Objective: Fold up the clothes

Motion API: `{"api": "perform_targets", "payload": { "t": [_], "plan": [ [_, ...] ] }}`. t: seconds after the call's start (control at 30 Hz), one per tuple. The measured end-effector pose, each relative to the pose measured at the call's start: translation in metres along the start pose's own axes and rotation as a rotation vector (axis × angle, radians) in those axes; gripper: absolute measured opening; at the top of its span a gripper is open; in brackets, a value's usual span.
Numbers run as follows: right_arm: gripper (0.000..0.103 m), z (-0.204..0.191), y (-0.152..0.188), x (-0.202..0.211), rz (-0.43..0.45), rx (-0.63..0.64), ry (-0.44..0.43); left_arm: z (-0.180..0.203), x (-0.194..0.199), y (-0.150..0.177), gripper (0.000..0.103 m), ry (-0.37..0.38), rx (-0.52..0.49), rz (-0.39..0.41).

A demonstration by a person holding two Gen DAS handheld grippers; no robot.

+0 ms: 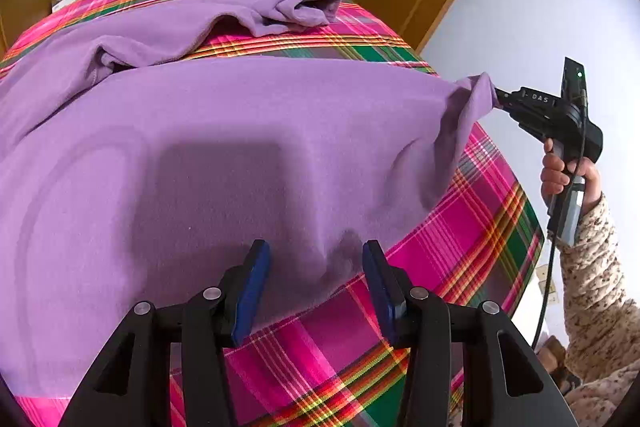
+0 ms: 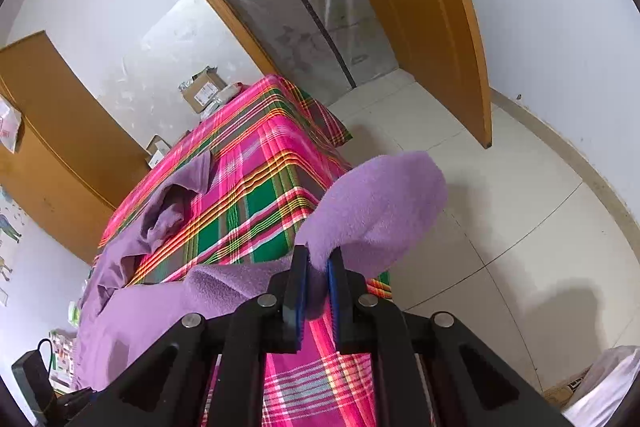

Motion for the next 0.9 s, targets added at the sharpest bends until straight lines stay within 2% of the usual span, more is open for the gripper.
{"api": "perform_targets", "payload": {
  "t": [0.2,0.37,0.63,0.7,0.8,0.9],
  "plan": [
    [0.009,0.018,0.003,0.003,-0.025,-0.073,-0.043,0.002,-0.002,-0.001,0.05,-0.005,0.0,0.0],
    [0.007,0.051,0.002,0.008,-0.021,-0.182,-0.03,0.009,-0.005,0.0,0.05,0.014,-0.013,-0.01],
    [0.006,0.065,0.012,0.011,-0.029,-0.172,0.001,0.019,-0.011,-0.003,0.05,0.022,-0.038,-0.025],
    [0.006,0.066,0.013,0.01,-0.029,-0.153,0.028,0.019,-0.011,-0.003,0.05,0.022,-0.038,-0.024],
    [0.007,0.074,0.014,0.005,-0.054,-0.148,0.125,0.017,-0.01,-0.004,0.05,0.029,-0.025,-0.018],
    [0.008,0.078,0.015,0.006,-0.048,-0.137,0.166,0.015,-0.01,-0.005,0.05,0.028,-0.014,-0.016]
  ]
}}
Point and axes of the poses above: each gripper's, at about its wrist camera, not at the fingertips, and x roughly against the way its jaws point, z to its right, y to its underside, the point moved 4 cm from there along -x, roughly the way its jaws point, and after that the axes turned 7 degrees about y, right-handed, at the moved point
